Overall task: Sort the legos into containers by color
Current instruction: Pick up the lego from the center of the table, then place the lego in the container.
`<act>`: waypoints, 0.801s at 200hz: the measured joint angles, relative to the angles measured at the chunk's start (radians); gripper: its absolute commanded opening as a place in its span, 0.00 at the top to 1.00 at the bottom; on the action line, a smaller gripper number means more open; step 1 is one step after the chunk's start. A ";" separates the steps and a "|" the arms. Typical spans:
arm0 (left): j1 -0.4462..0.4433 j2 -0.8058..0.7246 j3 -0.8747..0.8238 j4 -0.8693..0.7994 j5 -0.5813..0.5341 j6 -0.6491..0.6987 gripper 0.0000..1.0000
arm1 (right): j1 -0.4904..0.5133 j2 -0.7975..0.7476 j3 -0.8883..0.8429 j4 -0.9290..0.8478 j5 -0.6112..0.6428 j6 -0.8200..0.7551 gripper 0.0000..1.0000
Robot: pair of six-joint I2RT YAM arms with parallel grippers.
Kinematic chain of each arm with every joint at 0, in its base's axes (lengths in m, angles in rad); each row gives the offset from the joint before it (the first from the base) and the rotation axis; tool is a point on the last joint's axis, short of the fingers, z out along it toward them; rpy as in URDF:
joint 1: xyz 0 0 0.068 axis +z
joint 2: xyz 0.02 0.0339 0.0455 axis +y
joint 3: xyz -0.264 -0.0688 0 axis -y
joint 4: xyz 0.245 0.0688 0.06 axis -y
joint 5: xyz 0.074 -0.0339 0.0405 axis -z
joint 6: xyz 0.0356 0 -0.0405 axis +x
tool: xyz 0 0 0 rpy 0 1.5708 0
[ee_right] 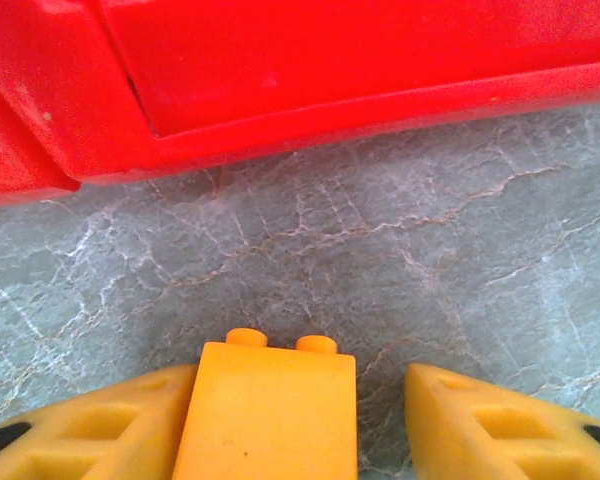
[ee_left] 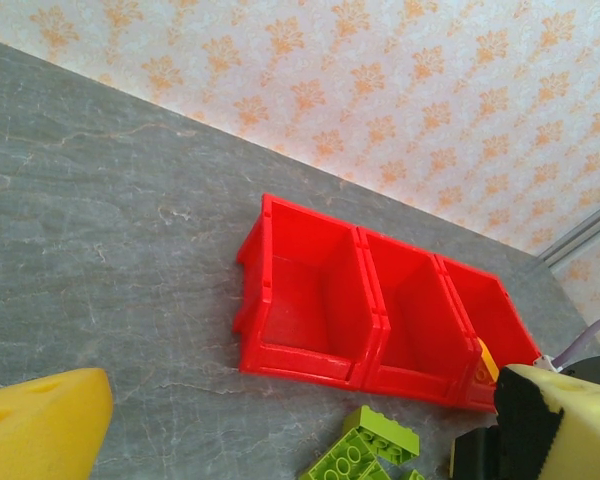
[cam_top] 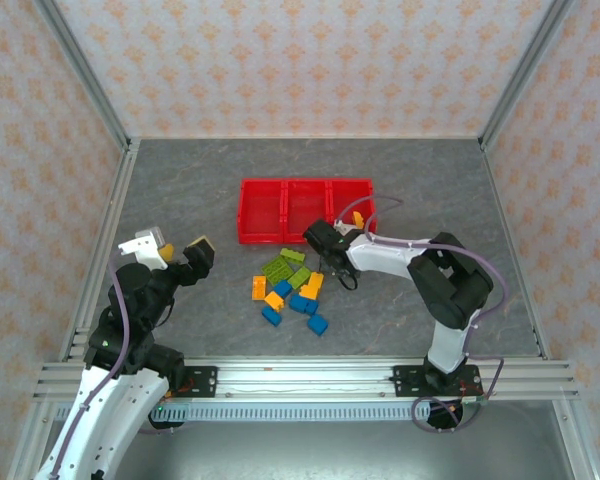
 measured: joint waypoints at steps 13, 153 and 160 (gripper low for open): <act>0.000 0.000 0.000 0.000 0.000 0.000 0.01 | 0.003 0.000 -0.001 0.001 0.009 0.005 0.54; 0.000 0.014 0.000 0.000 -0.026 -0.003 0.01 | 0.005 -0.097 0.280 -0.057 0.028 -0.160 0.80; 0.000 0.014 0.000 0.000 -0.025 -0.003 0.01 | 0.005 -0.097 0.298 -0.065 0.044 -0.177 0.80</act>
